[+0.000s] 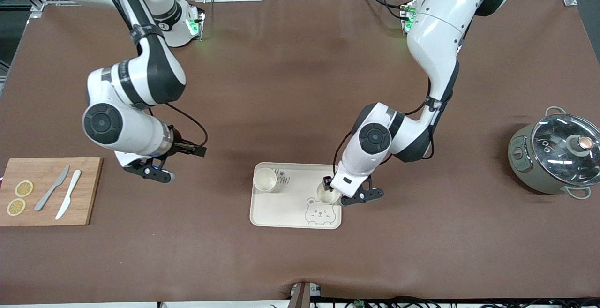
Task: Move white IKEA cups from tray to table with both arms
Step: 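Lower both grippers onto the two white cups on the tray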
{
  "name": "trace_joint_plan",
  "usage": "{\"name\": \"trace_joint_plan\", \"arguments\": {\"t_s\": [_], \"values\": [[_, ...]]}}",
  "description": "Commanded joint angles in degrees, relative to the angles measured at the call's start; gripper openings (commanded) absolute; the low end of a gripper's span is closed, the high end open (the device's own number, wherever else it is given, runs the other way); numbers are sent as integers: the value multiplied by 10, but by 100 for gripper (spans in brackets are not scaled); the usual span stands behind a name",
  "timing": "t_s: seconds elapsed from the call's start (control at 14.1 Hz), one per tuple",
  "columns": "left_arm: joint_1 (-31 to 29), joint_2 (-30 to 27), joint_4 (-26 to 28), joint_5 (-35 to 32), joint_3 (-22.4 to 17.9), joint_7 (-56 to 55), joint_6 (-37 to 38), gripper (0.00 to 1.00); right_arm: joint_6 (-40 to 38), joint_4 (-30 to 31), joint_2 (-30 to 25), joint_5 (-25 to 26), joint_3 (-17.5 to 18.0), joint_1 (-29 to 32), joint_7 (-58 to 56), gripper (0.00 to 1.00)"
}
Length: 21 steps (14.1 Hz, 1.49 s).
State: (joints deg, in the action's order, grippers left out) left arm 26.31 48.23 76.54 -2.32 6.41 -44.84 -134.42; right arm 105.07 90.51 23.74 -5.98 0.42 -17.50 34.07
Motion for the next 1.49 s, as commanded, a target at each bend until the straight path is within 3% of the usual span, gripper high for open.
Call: {"name": "trace_joint_plan", "arguments": {"t_s": [0.0,0.07,0.21,0.36,0.57,0.92,1.07,1.14,1.28,1.42], "values": [[10,16,-16,-6,-10,-6,-7,36,21,-14,19,-39,-4,-18,39,100],[10,18,-16,-6,-10,-5,-7,32,29,-16,27,-43,-4,-26,52,100],[11,23,-16,-6,-10,-2,-8,9,58,-16,45,-44,-4,-43,75,100],[10,23,-16,-6,-10,-3,-8,0,86,-19,63,-43,-4,-60,100,100],[9,14,-16,-8,-12,-4,-8,0,123,-20,84,-42,-4,-80,143,100],[-8,-52,-8,-21,-18,-6,14,0,200,-28,126,-40,-4,-110,218,100],[-19,-78,-6,-27,-19,-4,62,0,203,-54,147,-42,-4,-113,236,89],[-41,-101,7,-29,-18,2,87,0,204,-60,155,-41,-4,-115,243,79],[-67,-138,47,-29,-14,40,111,0,207,-67,165,-42,-4,-116,254,71],[-93,-177,103,-29,-14,57,113,0,209,-67,169,-41,-4,-116,260,55]]}}
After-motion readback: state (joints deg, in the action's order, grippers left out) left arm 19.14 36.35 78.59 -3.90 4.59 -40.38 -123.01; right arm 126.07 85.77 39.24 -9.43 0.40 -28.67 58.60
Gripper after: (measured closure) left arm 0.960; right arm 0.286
